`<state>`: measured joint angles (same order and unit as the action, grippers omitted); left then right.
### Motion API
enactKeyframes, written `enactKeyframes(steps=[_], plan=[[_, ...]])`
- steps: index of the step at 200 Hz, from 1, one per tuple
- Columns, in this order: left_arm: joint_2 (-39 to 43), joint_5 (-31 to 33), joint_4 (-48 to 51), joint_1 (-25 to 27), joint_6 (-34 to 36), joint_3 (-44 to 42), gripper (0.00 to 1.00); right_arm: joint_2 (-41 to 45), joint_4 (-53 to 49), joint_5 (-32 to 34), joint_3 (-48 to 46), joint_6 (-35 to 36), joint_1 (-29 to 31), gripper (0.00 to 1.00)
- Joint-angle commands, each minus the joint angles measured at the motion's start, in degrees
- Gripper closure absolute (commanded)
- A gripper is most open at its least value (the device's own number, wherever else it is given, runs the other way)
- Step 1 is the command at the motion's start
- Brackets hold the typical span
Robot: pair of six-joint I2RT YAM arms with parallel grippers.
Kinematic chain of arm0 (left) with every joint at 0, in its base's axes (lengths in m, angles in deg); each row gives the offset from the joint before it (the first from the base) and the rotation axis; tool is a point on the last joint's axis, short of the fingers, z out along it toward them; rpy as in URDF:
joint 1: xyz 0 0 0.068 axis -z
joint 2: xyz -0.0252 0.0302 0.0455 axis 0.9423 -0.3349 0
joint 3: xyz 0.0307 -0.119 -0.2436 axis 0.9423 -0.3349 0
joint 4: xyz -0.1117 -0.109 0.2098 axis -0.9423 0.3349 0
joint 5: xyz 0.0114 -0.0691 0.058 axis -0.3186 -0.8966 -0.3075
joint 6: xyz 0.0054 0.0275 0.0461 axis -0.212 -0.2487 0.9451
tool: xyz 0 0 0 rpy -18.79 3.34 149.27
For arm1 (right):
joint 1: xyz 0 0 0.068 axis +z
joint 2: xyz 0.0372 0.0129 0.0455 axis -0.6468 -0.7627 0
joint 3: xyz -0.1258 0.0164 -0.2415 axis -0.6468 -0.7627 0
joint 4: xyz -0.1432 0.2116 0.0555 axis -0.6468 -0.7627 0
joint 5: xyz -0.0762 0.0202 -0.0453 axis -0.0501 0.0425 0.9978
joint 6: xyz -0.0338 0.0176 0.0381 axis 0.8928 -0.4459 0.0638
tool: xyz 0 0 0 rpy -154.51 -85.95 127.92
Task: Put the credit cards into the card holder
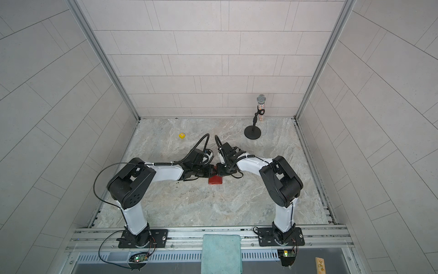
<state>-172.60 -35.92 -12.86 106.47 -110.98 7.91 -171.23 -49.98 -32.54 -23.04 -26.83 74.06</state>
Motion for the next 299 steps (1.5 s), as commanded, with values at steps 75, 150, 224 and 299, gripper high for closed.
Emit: enactKeyframes(steps=[75,150,224,299], plan=[[13.88,0.72,11.21,0.53,2.33,-0.49,0.63,10.78,6.30,2.79,-7.68,-0.46,0.11,0.75],[26.16,33.44,20.57,-0.70,9.31,-3.05,0.47,25.97,5.51,31.07,-14.02,3.27,0.10,0.73],[30.89,61.26,17.12,-7.27,18.96,-8.26,0.39,34.95,7.13,56.58,-19.69,11.46,-7.15,0.67],[30.46,70.25,4.38,-17.52,29.28,-13.14,0.34,38.52,34.28,58.81,-33.44,22.11,-21.34,0.61]])
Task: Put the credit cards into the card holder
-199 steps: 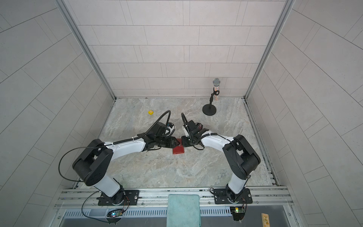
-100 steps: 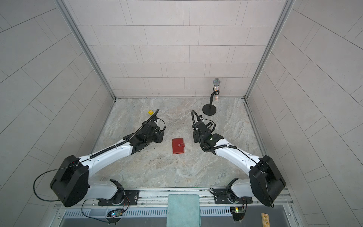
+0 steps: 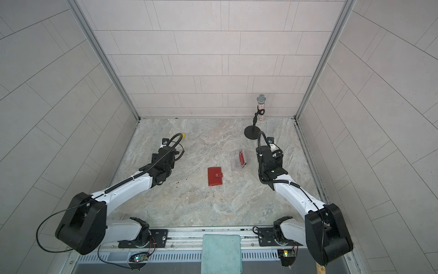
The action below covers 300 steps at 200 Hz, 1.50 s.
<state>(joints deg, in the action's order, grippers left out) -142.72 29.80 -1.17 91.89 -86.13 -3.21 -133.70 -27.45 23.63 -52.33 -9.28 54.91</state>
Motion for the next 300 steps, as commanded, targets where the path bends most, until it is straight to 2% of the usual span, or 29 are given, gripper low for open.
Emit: enactKeyframes(steps=[1,21,40,58,75,93,118,126,144,171,199,214,236,242,252,266,279,300], plan=[[0.56,4.54,-7.58,-3.10,4.53,-2.11,0.34,0.98,12.04,2.63,-4.37,4.57,-2.29,0.61],[0.01,3.47,-11.73,-6.47,4.84,-3.99,0.31,0.08,17.85,2.76,-7.74,5.28,-4.32,0.60],[-0.23,0.68,-15.17,-9.23,3.81,-6.60,0.28,-1.66,19.12,1.55,-8.79,4.22,-6.35,0.59],[-0.48,-2.37,-20.10,-10.78,4.82,-9.08,0.20,-3.70,21.42,-1.52,-9.48,3.48,-8.09,0.56],[-0.86,-3.75,-25.13,-11.77,5.21,-11.15,0.06,-5.67,22.08,-4.68,-9.11,2.50,-9.35,0.51],[-1.46,-8.85,-31.85,-13.53,5.42,-13.88,0.01,-7.43,23.12,-7.85,-8.77,2.40,-10.53,0.49],[-3.79,-16.48,-45.63,-16.45,5.99,-18.66,0.00,-9.60,28.54,-14.60,-10.13,1.40,-13.16,0.45],[-3.86,-18.17,-46.72,-17.25,4.92,-18.98,0.00,-10.30,30.93,-16.54,-10.93,1.19,-13.92,0.43],[-6.04,-27.27,-49.97,-20.77,2.31,-19.60,0.00,-11.40,36.67,-19.48,-12.56,1.13,-14.94,0.41],[-11.01,-31.13,-57.69,-21.54,2.91,-20.66,0.00,-13.36,47.27,-23.46,-16.00,2.06,-15.80,0.39],[-13.05,-32.42,-59.21,-21.65,3.00,-20.82,0.00,-14.35,47.71,-25.19,-15.96,2.41,-15.85,0.38],[-16.09,-34.17,-64.60,-21.63,4.18,-21.60,0.00,-15.63,49.96,-26.56,-16.40,2.93,-15.97,0.38],[-15.18,-30.61,-58.81,-21.54,3.21,-19.36,0.00,-15.79,50.53,-26.89,-16.66,3.13,-15.94,0.36],[-15.58,-28.16,-56.61,-21.47,2.51,-18.03,0.00,-16.03,51.29,-26.91,-16.88,3.02,-15.98,0.34],[-14.77,-28.41,-53.56,-21.45,2.87,-17.32,0.00,-17.24,53.60,-27.97,-17.28,3.94,-15.93,0.30],[-15.56,-28.31,-55.94,-21.45,2.88,-17.73,0.00,-19.90,54.32,-31.24,-17.31,5.16,-15.76,0.26],[-14.91,-28.53,-54.87,-21.45,2.91,-17.80,0.00,-23.88,61.53,-31.40,-17.57,5.72,-15.40,0.19],[-15.02,-28.67,-55.62,-21.45,2.79,-17.96,0.00,-20.52,51.94,-28.68,-15.54,4.87,-15.01,0.02]])
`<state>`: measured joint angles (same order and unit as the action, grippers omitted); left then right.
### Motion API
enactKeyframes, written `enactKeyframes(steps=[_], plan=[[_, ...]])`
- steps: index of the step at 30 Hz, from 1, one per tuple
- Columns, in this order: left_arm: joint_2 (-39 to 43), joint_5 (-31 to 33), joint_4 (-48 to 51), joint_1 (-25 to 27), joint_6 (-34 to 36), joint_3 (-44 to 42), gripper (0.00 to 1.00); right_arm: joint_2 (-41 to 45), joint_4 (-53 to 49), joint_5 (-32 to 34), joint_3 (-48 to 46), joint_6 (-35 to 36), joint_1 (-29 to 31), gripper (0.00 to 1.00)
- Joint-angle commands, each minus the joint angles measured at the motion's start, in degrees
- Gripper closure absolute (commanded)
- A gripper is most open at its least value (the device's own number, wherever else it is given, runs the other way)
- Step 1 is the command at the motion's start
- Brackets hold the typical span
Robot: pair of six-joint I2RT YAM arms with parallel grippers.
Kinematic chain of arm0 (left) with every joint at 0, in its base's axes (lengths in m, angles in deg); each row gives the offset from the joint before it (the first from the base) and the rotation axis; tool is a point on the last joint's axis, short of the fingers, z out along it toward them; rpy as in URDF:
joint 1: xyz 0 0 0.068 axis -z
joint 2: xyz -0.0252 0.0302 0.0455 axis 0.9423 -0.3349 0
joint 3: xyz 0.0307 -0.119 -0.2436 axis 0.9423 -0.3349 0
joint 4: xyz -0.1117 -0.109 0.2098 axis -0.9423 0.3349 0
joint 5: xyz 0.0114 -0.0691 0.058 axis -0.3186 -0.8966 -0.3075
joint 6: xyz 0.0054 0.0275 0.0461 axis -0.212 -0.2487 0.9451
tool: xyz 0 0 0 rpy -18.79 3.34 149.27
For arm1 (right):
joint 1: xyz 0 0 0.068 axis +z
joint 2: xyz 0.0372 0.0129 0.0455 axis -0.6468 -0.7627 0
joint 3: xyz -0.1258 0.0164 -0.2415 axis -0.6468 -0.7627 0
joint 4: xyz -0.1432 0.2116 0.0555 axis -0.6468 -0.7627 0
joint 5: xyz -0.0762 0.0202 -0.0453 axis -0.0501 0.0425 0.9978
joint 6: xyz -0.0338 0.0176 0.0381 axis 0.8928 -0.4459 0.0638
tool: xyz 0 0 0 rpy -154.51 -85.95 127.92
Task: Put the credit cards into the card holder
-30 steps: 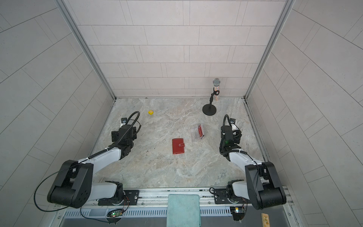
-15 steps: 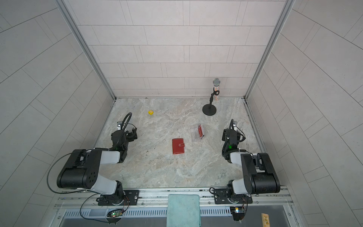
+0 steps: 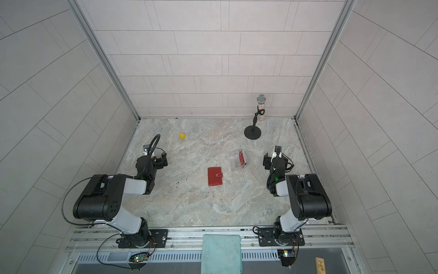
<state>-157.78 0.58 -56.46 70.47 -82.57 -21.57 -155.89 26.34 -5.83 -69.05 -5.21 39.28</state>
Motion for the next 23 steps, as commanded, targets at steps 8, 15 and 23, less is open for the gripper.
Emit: enactKeyframes(steps=[8,15,23], plan=[[-0.05,1.00,-0.62,0.05,-0.68,0.34,0.00,-0.41,2.27,3.42,0.83,2.82,2.11,0.01],[-0.12,1.04,-0.36,0.14,-0.68,0.43,0.00,-0.50,2.46,3.27,0.78,2.75,2.14,0.00],[-0.11,1.08,-0.51,0.14,-0.77,0.43,0.00,-0.43,2.62,3.19,0.62,2.68,2.15,0.00]])
